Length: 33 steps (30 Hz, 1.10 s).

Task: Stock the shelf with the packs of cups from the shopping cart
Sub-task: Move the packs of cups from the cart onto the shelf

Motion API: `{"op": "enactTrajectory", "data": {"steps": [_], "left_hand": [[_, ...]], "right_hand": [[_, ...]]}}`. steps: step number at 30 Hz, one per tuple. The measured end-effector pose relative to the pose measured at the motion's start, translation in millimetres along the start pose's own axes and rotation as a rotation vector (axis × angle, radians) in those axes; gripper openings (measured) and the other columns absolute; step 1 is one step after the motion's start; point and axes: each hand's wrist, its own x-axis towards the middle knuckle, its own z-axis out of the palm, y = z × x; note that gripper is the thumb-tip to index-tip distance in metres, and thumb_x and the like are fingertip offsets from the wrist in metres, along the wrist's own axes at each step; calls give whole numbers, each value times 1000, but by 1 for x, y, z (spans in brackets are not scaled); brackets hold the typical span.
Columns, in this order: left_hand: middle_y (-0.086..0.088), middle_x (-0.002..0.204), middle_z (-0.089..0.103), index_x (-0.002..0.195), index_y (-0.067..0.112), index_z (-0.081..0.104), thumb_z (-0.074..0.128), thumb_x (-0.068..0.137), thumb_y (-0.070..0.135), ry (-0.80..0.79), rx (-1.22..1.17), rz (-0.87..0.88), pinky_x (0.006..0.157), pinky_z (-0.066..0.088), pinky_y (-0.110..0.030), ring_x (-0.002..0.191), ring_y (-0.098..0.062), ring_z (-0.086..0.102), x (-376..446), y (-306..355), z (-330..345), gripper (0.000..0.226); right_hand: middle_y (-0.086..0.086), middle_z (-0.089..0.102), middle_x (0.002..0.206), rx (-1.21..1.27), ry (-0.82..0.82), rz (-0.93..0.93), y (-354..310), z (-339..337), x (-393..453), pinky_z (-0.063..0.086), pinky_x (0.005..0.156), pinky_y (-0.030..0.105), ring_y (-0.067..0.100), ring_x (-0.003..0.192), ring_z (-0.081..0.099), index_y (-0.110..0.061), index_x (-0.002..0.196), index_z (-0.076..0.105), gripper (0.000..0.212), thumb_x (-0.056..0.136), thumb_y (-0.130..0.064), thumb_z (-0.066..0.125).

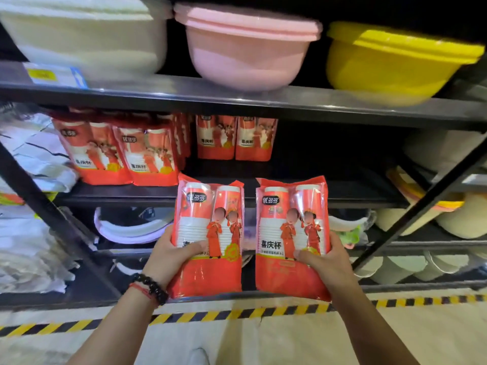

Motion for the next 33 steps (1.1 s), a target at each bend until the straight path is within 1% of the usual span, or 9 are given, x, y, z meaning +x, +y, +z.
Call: {"op": "enactTrajectory", "data": {"steps": [5, 9, 14, 16, 19, 23, 27, 31, 33], "left_hand": [[-7, 106, 76, 121, 13, 59, 90, 41, 40, 44, 1, -9, 74, 59, -37, 94, -27, 74, 74, 20, -22, 90], [-14, 113, 73, 125, 7, 56, 90, 44, 35, 4, -6, 4, 89, 57, -49, 102, -32, 71, 119, 36, -28, 93], [-9, 113, 74, 128, 10, 52, 91, 49, 25, -27, -23, 28, 87, 57, -42, 104, -27, 71, 170, 46, -20, 88], [-5, 109, 75, 122, 15, 53, 92, 50, 23, -21, -40, 60, 80, 58, -35, 101, -24, 72, 190, 47, -14, 82], [-4, 106, 75, 109, 24, 55, 93, 44, 30, 22, -44, 103, 82, 58, -39, 97, -22, 71, 221, 45, -9, 76], [5, 87, 77, 97, 22, 55, 93, 36, 40, 145, 48, 129, 75, 60, -33, 82, -12, 72, 262, 36, -6, 74], [4, 99, 77, 111, 24, 62, 93, 42, 36, 187, 157, 198, 81, 58, -32, 92, -14, 73, 296, 24, -6, 77], [-1, 109, 74, 116, 23, 59, 92, 45, 21, 175, 187, 248, 92, 55, -34, 106, -23, 69, 321, 11, -5, 79], [-4, 111, 71, 122, 16, 57, 90, 52, 6, 167, 184, 248, 96, 54, -34, 112, -28, 66, 333, 10, -1, 78]], "right_hand": [[-1, 73, 110, -32, 25, -16, -17, 46, 57, 60, 82, 49, 22, 97, 72, -31, 120, 57, 77, 56, -16, 96], [-4, 76, 105, -8, 16, -32, -29, 69, 92, 61, 69, 33, 15, 89, 75, -28, 123, 58, 82, 48, -25, 92], [-8, 78, 100, 80, -34, -67, -44, 75, 136, 58, 60, 19, 11, 84, 76, -30, 112, 62, 73, 46, -25, 93], [1, 78, 104, 106, -31, -83, -44, 73, 160, 60, 67, 27, 17, 89, 76, -25, 114, 65, 72, 48, -18, 93], [15, 74, 116, 127, -63, -92, -30, 70, 204, 58, 89, 53, 37, 107, 71, -16, 125, 61, 71, 62, 6, 88], [14, 75, 112, 105, -73, -74, -14, 77, 265, 59, 89, 51, 31, 100, 72, -17, 117, 61, 68, 59, 5, 89], [20, 75, 107, 69, -125, -53, 7, 85, 313, 55, 91, 62, 38, 98, 73, -7, 107, 69, 43, 69, 9, 83], [4, 80, 97, 46, -114, -42, 19, 94, 345, 57, 95, 51, 21, 90, 76, -16, 95, 76, 36, 67, 6, 85], [0, 79, 103, 41, -145, -92, 15, 98, 357, 61, 89, 38, 16, 95, 76, -19, 111, 71, 56, 61, 2, 87]]}}
